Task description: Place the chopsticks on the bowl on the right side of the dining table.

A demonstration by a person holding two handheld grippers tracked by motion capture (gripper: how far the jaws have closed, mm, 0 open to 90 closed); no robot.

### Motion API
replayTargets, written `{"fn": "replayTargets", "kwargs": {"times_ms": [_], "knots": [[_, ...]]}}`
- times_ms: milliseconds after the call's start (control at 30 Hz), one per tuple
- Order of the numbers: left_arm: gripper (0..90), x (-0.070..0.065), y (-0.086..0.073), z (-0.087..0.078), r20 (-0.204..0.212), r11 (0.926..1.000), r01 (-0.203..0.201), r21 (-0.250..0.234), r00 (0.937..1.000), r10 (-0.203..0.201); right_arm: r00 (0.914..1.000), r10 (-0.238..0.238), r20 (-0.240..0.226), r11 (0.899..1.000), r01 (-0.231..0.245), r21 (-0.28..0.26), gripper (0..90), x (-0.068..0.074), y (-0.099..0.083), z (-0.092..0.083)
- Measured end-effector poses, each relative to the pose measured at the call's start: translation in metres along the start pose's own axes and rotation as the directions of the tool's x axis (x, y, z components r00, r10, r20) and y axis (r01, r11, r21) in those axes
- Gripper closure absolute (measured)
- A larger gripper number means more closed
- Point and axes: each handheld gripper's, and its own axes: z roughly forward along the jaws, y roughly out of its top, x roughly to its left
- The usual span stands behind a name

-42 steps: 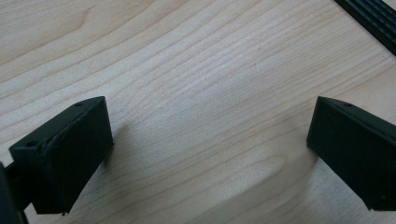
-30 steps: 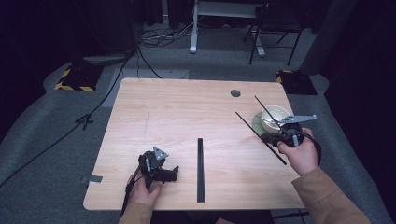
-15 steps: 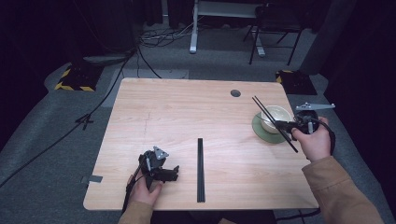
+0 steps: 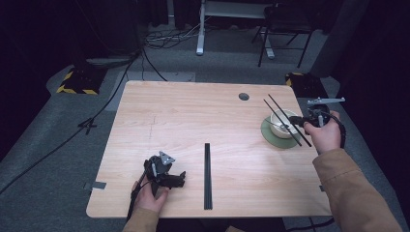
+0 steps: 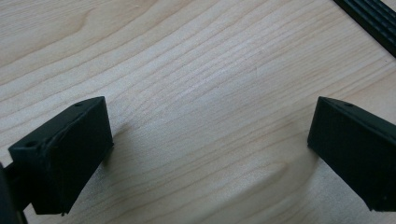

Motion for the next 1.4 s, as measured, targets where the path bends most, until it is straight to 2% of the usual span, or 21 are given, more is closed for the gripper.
{"fn": "replayTargets", "kwargs": {"times_ms": [33, 133, 400, 533, 733, 800, 933, 1100, 1133, 1233, 1300, 1400], "knots": [[0.2, 0.000, 0.000, 0.000, 0.000, 1.0000, 0.000, 0.000, 1.0000, 0.000, 0.9998, 0.018, 0.012, 1.000, -0.018, 0.007, 86.5, -0.006, 0.001, 0.008], [0.2, 0.000, 0.000, 0.000, -0.004, 1.0000, 0.001, -0.001, 1.0000, -0.001, 0.9992, 0.034, 0.020, 0.999, -0.034, 0.012, 86.5, -0.014, 0.001, 0.017], [0.3, -0.001, 0.001, 0.000, -0.010, 1.0000, 0.006, 0.001, 0.9999, -0.006, 0.9973, 0.061, 0.041, 0.997, -0.063, 0.039, 86.4, -0.025, 0.000, 0.038], [0.3, -0.001, 0.001, 0.000, -0.010, 1.0000, 0.006, 0.001, 0.9999, -0.006, 0.9971, 0.040, 0.065, 0.997, -0.044, 0.064, 86.4, -0.027, -0.001, 0.045], [0.3, -0.001, 0.001, 0.000, -0.010, 1.0000, 0.006, 0.001, 0.9999, -0.006, 0.9973, 0.044, 0.058, 0.996, -0.049, 0.079, 86.4, -0.029, -0.002, 0.052], [0.2, -0.001, 0.001, 0.000, -0.010, 1.0000, 0.007, 0.001, 0.9999, -0.007, 0.9983, 0.027, 0.051, 0.996, -0.031, 0.080, 86.4, -0.029, -0.002, 0.053], [0.3, -0.001, 0.001, 0.000, -0.010, 1.0000, 0.006, 0.001, 0.9999, -0.006, 0.9987, 0.027, 0.044, 0.996, -0.030, 0.081, 86.1, -0.028, -0.003, 0.055], [0.3, -0.001, 0.001, 0.000, -0.011, 1.0000, 0.007, 0.001, 0.9999, -0.007, 0.9976, 0.030, 0.062, 0.997, -0.034, 0.069, 74.6, -0.029, -0.003, 0.053], [0.3, -0.001, 0.001, 0.000, -0.011, 1.0000, 0.007, 0.002, 0.9999, -0.007, 0.9973, 0.044, 0.059, 0.997, -0.047, 0.056, 70.7, -0.029, -0.003, 0.052], [0.3, -0.001, 0.001, 0.000, -0.011, 1.0000, 0.008, 0.003, 0.9999, -0.008, 0.9983, 0.039, 0.044, 0.998, -0.040, 0.037, 62.4, -0.026, -0.003, 0.053], [0.3, -0.001, 0.001, 0.000, -0.012, 1.0000, 0.008, 0.003, 0.9999, -0.008, 0.9984, 0.027, 0.050, 0.998, -0.029, 0.047, 59.1, -0.023, -0.003, 0.056], [0.2, -0.001, 0.001, 0.000, -0.012, 1.0000, 0.008, 0.003, 0.9999, -0.008, 0.9981, 0.016, 0.060, 0.998, -0.019, 0.058, 58.9, -0.018, -0.003, 0.061]]}}
